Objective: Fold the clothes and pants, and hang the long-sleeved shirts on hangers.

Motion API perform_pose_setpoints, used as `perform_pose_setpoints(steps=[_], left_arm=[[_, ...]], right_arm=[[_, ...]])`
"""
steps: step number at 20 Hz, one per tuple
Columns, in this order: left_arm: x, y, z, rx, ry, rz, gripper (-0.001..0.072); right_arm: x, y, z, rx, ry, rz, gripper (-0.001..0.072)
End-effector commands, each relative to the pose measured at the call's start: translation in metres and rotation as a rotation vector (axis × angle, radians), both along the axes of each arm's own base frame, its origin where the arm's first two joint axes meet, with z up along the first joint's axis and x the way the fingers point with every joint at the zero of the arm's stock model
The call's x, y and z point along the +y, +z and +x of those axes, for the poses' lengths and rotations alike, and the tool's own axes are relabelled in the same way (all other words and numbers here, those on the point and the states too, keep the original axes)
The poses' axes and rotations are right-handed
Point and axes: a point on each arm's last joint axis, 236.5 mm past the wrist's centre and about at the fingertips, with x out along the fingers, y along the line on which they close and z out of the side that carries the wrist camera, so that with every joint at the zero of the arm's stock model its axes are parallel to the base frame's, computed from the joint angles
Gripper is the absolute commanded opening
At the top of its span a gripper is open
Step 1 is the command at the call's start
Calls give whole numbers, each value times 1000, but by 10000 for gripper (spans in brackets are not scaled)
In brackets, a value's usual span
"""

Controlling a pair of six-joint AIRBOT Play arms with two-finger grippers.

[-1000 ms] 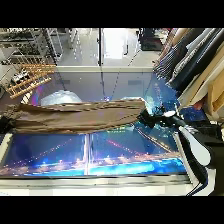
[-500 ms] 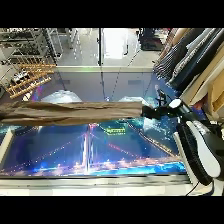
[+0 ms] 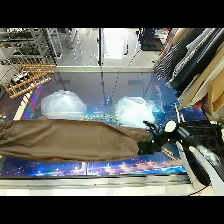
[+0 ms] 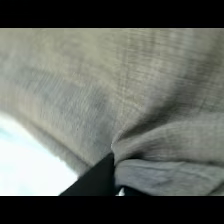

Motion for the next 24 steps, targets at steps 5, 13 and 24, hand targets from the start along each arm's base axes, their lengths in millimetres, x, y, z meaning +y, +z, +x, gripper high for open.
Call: perform_pose_setpoints(steps=[5,13,24], left_arm=[[37,32,-22,47,64,179,698],[-25,122,89,-427,-12,53,692],[-165,118,138,-408,-273,-200,549]], right_arm=[[-74,28,-24,-54,-121,-177,429],[-102,-29,46,-108,-305,46,428],[-38,-70,61,-129,-160,262,125]])
